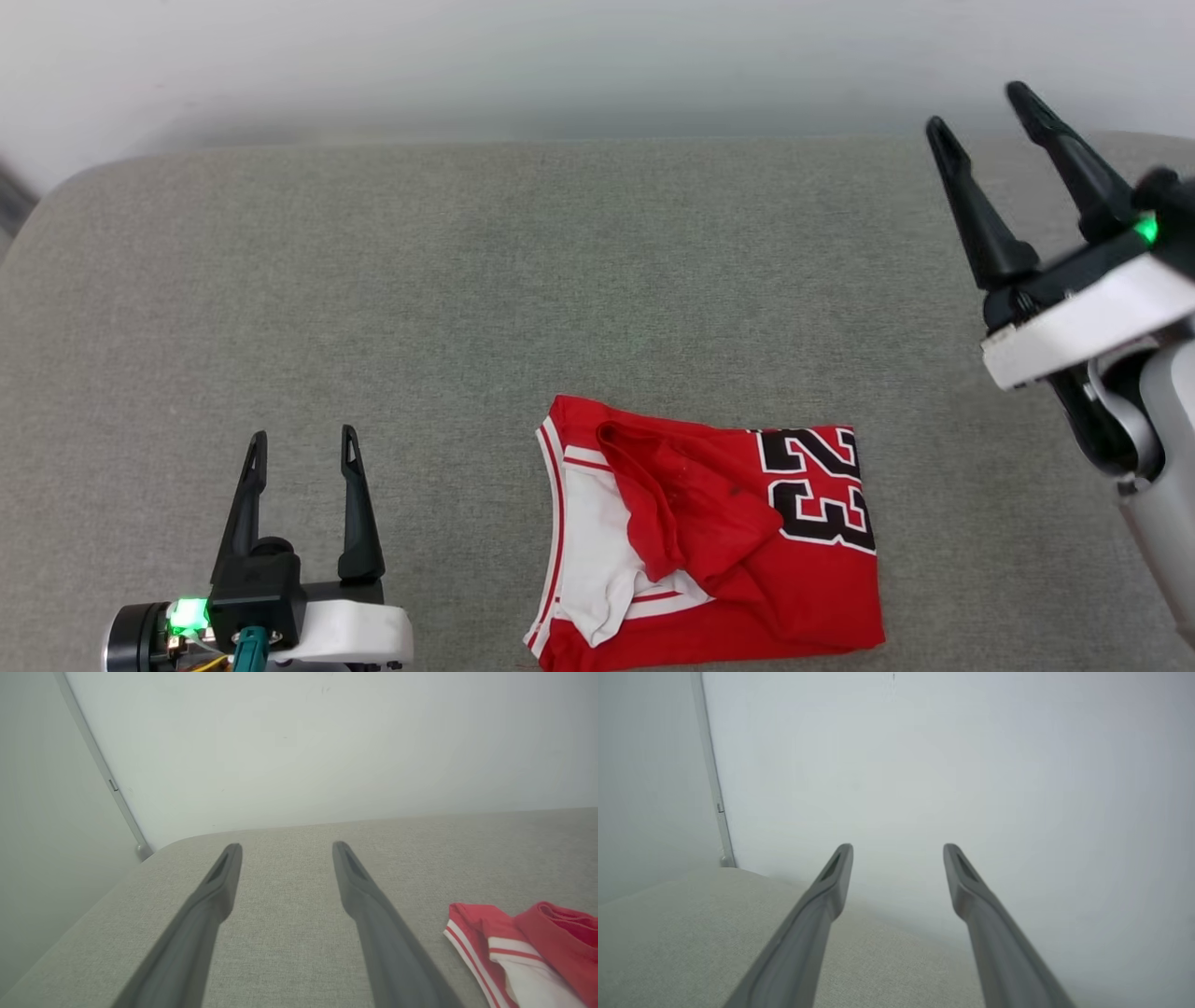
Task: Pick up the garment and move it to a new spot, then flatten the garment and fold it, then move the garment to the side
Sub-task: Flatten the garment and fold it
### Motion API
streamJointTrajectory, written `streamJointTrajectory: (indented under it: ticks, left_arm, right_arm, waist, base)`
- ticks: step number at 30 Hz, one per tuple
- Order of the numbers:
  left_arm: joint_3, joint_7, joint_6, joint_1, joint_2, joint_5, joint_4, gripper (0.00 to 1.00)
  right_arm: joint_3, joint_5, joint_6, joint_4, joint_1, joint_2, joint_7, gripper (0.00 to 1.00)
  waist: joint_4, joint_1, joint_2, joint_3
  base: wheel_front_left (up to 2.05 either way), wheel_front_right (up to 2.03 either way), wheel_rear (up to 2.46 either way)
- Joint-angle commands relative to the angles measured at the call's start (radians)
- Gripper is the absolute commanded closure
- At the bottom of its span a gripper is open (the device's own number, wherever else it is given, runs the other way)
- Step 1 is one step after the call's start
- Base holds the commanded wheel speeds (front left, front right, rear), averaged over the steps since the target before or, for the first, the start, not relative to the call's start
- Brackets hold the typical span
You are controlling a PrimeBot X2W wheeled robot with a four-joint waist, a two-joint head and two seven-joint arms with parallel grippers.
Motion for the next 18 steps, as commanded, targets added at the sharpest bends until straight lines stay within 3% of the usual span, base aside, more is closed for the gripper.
streamJointTrajectory:
  ticks: [1, 10, 18]
  left_arm:
    - [0.003, -0.002, -0.005, 0.010, 0.001, -0.004, -0.001, 0.00]
    - [0.007, -0.002, -0.019, 0.043, -0.003, 0.000, -0.003, 0.00]
    - [0.012, -0.002, -0.034, 0.066, -0.006, -0.002, 0.008, 0.00]
  right_arm:
    - [-0.026, -0.055, 0.000, -0.009, 0.039, 0.008, -0.042, 0.00]
    - [-0.277, -0.242, -0.001, -0.143, 0.303, 0.132, -0.091, 0.00]
    - [-0.404, -0.269, 0.000, -0.209, 0.571, 0.271, -0.091, 0.00]
  waist:
    - [-0.009, 0.0000, -0.0001, -0.008]
    - [-0.023, 0.0000, -0.0001, -0.052]
    - [-0.014, 0.0000, -0.0001, -0.097]
  base:
    - [0.00, 0.00, 0.00]
    - [0.00, 0.00, 0.00]
    - [0.00, 0.00, 0.00]
